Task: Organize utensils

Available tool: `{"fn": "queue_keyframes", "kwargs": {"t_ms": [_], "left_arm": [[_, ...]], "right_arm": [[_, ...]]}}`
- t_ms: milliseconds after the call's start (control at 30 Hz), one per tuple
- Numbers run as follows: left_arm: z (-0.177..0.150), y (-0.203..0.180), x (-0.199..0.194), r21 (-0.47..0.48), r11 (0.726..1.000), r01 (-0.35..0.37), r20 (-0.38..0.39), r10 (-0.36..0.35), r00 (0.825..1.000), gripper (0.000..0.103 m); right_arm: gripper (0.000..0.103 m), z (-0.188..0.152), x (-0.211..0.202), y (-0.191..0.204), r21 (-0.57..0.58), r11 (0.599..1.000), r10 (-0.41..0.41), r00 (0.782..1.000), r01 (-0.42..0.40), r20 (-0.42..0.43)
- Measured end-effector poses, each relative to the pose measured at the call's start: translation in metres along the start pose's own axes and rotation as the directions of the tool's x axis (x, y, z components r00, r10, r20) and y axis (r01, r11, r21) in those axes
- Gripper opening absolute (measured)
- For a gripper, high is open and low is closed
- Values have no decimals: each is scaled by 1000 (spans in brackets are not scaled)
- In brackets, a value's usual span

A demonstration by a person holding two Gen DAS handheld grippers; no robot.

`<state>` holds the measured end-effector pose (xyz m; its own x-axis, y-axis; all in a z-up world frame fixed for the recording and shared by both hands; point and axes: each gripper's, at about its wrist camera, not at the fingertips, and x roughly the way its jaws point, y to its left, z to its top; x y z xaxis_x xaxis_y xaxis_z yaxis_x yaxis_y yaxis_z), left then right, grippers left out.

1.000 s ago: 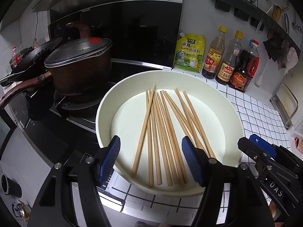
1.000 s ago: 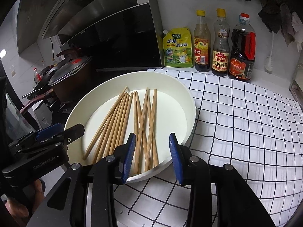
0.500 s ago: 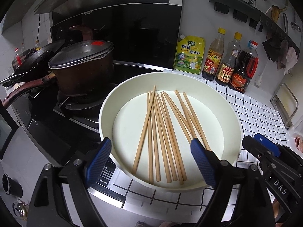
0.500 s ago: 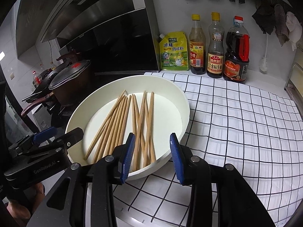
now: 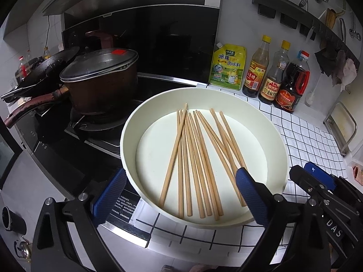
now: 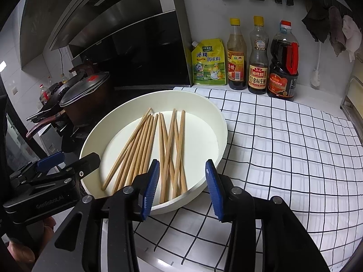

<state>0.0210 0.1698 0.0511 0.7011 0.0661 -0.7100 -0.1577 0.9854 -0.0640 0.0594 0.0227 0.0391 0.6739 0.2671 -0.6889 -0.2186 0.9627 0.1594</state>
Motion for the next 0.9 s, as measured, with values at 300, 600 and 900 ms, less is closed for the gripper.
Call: {"fn": "queue_keyframes", "kwargs": {"t_ms": [300, 600, 900], "left_arm": [[0, -2, 1, 10, 1000, -10, -6, 10, 1000, 95], [1, -1, 2, 6, 999, -33, -6, 33, 999, 95], [1, 0, 2, 8, 999, -37, -5, 37, 999, 95]], "right_arm": [[41, -1, -1, -1, 2, 1000, -2, 1000, 2, -3], [41, -1, -1, -2, -2, 1000, -2, 1000, 2, -6], [41, -2, 0, -1, -4, 1000, -3, 1000, 3, -7]]}}
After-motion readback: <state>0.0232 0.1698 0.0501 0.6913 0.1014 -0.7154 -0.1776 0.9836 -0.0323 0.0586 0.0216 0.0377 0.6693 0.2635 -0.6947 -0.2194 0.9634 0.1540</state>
